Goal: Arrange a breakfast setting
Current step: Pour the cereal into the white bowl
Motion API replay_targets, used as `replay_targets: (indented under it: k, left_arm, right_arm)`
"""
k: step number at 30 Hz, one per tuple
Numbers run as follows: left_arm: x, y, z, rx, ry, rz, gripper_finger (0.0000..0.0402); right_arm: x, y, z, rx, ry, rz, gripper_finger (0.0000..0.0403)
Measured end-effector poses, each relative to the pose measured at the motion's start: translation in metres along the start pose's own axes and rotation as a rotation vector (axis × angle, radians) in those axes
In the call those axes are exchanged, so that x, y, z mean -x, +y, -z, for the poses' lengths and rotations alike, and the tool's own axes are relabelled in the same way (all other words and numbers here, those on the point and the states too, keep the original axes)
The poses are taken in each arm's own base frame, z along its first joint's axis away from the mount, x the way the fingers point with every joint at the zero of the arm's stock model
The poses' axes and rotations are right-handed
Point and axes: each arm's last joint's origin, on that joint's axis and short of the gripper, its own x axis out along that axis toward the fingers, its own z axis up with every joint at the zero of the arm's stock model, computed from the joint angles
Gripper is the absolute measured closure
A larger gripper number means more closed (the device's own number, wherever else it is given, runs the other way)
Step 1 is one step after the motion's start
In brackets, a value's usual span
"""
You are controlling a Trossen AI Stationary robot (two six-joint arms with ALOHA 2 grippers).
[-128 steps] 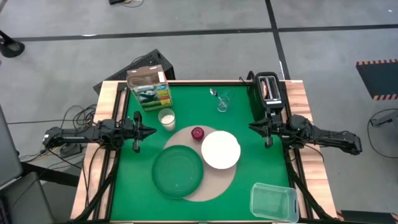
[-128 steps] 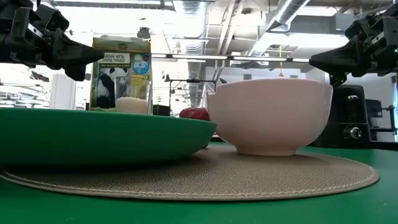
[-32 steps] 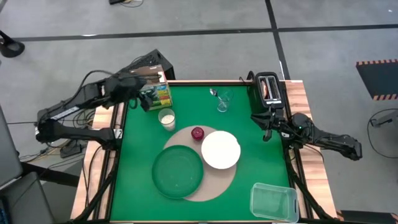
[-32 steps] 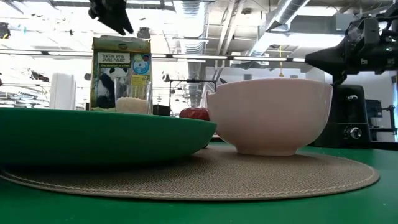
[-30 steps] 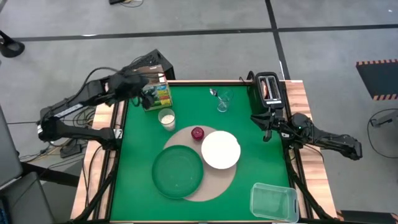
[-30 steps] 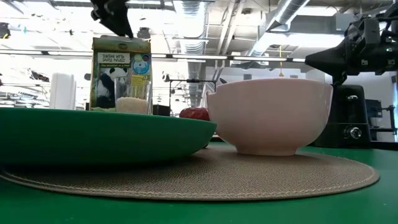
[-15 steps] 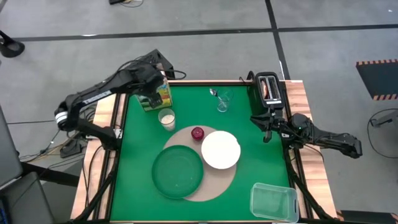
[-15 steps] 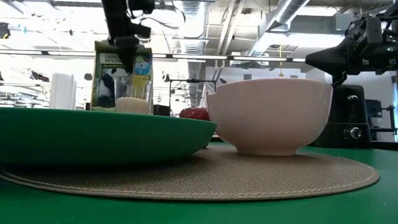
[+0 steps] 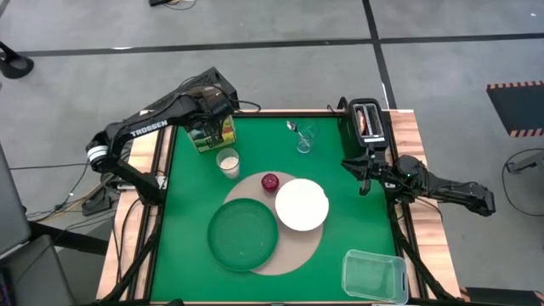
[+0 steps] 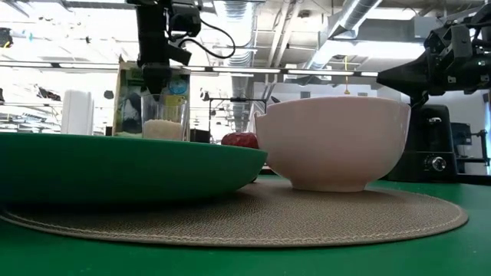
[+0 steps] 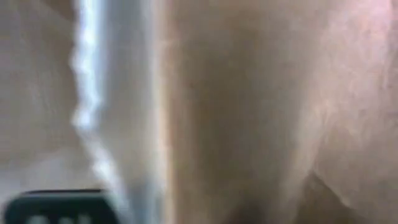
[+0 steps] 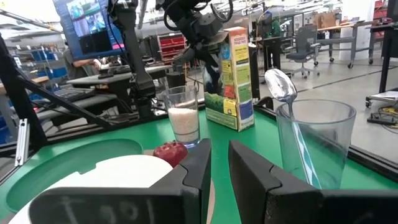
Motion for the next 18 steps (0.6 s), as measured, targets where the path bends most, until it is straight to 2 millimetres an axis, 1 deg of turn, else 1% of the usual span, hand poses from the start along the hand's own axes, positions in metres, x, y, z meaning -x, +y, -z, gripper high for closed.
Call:
replay_targets:
  k: [2,3,4,7,11,15,18]
  left_arm:
    - [0.000,-0.001,0.000,-0.004,0.001,-0.010,0.0368]
    - [0.000,-0.001,0.000,-0.006,0.002,-0.015,0.0383]
    - [0.000,-0.002,0.000,-0.006,0.004,-0.019,0.0390]
    - [0.001,-0.004,0.000,-0.015,0.002,-0.028,0.0397]
    - [0.004,-0.011,-0.002,-0.047,-0.003,-0.087,0.0401]
    - [0.010,-0.015,-0.003,-0.066,-0.011,-0.070,0.0401]
    - [0.018,-0.016,-0.003,-0.072,-0.034,-0.049,0.0401]
  right_arm:
    - [0.000,0.000,0.000,0.000,0.000,0.000,0.0317]
    - [0.000,0.000,0.000,0.000,0.000,0.000,0.0317]
    - [0.000,0.000,0.000,0.000,0.001,0.000,0.0317]
    - [0.000,0.000,0.000,0.000,0.001,0.000,0.0317]
    - [0.000,0.000,0.000,-0.001,0.002,0.000,0.0317]
    - [0.000,0.000,0.000,-0.001,0.002,0.000,0.0317]
    - [0.000,0.000,0.000,-0.001,0.001,-0.001,0.0317]
